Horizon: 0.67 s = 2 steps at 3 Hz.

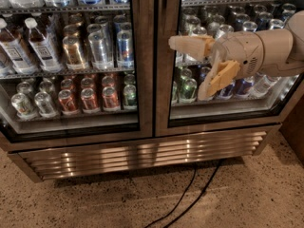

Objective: Open left fridge door

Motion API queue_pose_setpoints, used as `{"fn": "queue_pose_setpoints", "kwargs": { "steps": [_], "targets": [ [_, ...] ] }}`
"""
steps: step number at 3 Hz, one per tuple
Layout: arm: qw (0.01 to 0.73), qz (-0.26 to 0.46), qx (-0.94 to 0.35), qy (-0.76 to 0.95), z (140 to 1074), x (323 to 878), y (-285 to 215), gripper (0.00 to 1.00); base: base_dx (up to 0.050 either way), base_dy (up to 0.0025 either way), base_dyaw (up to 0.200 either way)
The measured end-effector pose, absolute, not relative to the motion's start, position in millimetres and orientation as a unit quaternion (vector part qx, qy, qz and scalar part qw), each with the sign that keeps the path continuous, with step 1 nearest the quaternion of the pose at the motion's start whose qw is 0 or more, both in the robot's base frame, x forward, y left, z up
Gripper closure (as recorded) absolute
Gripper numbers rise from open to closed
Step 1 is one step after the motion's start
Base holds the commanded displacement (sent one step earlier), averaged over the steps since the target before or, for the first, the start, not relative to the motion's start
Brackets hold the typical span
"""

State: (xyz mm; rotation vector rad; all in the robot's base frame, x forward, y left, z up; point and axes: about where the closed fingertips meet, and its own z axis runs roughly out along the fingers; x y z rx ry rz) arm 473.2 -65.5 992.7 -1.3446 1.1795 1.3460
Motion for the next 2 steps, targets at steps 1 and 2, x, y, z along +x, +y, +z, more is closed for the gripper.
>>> {"fn": "queue_pose_setpoints", "kwargs": {
  "steps": [1, 2],
  "targets": [
    [0.428, 0.518, -0.574, 0.469, 1036, 457, -51, 0.0, 0.0, 0.0, 0.0],
    [0.422, 0.484, -0.613, 0.459, 1084, 434, -29, 0.0, 0.0, 0.0, 0.0]
  ]
}}
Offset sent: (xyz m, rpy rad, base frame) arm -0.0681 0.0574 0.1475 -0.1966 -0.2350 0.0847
